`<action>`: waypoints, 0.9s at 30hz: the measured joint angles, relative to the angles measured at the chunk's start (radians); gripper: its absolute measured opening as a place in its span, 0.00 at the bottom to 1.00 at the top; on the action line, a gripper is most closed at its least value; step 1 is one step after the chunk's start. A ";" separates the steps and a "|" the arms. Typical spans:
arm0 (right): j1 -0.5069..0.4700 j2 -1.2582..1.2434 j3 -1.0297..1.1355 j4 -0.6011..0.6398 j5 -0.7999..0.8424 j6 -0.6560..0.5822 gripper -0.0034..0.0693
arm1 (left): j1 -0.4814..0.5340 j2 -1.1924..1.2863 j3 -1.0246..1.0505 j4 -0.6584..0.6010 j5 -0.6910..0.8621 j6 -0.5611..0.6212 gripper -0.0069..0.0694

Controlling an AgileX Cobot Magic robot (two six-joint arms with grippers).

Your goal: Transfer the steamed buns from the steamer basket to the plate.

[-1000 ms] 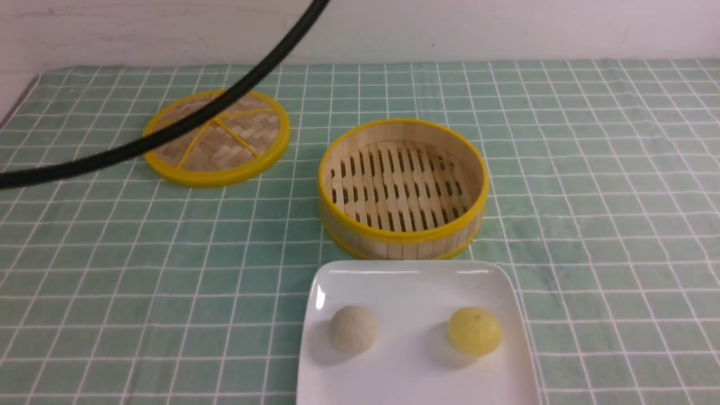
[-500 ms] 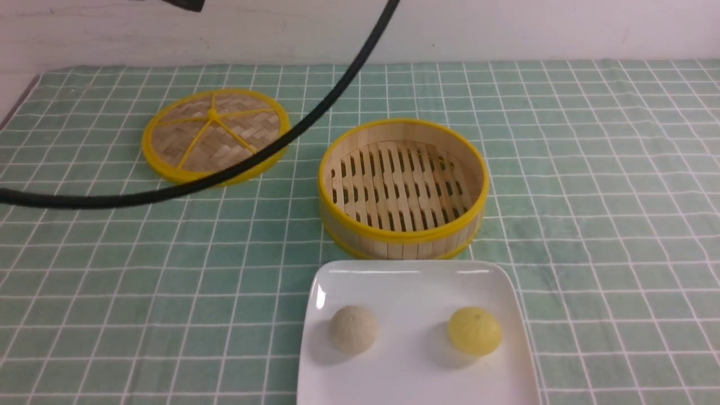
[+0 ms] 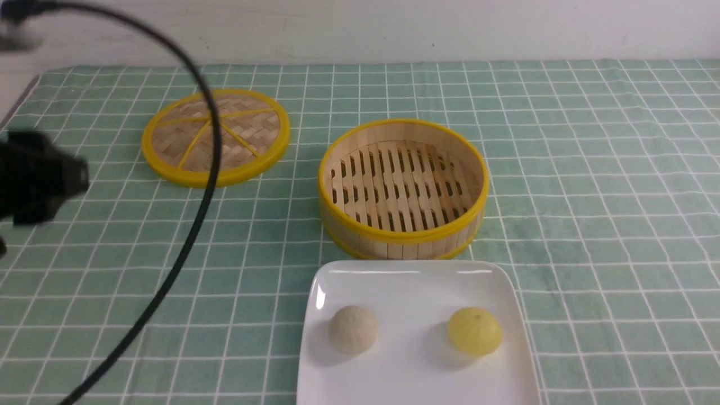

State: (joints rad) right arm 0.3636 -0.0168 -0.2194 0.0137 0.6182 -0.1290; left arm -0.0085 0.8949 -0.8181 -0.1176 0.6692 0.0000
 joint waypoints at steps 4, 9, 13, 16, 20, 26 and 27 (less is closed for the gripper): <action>0.000 0.000 0.000 0.000 0.000 0.000 0.38 | 0.118 -0.068 0.206 -0.026 -0.093 0.074 0.62; 0.000 0.000 0.000 0.000 0.000 0.001 0.38 | 0.199 -0.171 0.444 -0.042 -0.302 0.137 0.62; 0.000 0.000 0.000 0.000 0.000 0.001 0.38 | 0.235 -0.253 0.601 -0.050 -0.433 0.141 0.62; 0.000 0.000 0.000 0.000 0.000 0.001 0.38 | 0.245 -0.311 0.678 -0.053 -0.490 0.140 0.62; 0.000 0.000 0.000 0.000 0.000 0.001 0.38 | 0.245 -0.439 0.765 -0.057 -0.508 0.140 0.62; 0.000 0.000 0.000 0.000 0.000 0.001 0.38 | 0.245 -0.598 0.796 -0.058 -0.459 0.140 0.62; 0.000 0.000 0.000 0.000 0.000 0.001 0.38 | 0.245 -0.639 0.797 -0.058 -0.425 0.140 0.62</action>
State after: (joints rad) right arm 0.3636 -0.0168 -0.2194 0.0137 0.6182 -0.1283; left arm 0.2364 0.2558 -0.0211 -0.1754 0.2443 0.1400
